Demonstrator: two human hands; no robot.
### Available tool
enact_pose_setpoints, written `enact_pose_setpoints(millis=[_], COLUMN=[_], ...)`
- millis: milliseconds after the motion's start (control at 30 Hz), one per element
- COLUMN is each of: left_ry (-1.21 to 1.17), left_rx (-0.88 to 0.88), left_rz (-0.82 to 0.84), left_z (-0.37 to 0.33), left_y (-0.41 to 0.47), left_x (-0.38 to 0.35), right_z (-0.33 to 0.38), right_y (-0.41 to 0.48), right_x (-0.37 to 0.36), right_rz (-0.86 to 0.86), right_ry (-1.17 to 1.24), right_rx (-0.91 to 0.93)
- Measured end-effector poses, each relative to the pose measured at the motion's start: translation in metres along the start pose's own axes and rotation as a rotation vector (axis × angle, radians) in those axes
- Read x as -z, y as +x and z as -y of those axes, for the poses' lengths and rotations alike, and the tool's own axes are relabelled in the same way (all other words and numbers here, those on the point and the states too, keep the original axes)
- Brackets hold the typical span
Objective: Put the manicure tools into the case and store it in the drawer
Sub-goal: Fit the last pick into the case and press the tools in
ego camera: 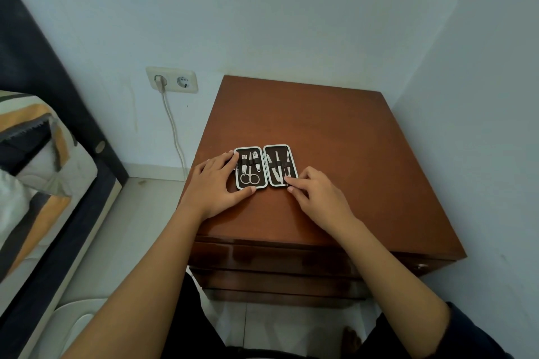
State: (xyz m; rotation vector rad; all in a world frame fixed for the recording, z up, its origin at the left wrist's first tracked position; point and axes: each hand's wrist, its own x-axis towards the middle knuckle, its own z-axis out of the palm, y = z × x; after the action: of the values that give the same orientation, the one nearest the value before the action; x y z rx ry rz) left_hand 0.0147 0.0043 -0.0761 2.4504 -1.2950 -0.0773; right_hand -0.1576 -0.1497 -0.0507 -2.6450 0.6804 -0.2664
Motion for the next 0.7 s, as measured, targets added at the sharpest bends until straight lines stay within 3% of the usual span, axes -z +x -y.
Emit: enact_pose_setpoints(millis=[333,700], left_ry=[-0.011,-0.036], left_rx=[-0.003,0.003], left_rz=[0.000,-0.003], left_z=[0.001,0.000], left_y=[0.000,0.000], left_x=[-0.001,0.000], right_z=[0.003,0.010], right_y=[0.004,0.005], right_x=[-0.006,-0.012], right_rz=[-0.111,-0.026], right_ry=[0.003,-0.170], right_rx=[-0.054,-0.029])
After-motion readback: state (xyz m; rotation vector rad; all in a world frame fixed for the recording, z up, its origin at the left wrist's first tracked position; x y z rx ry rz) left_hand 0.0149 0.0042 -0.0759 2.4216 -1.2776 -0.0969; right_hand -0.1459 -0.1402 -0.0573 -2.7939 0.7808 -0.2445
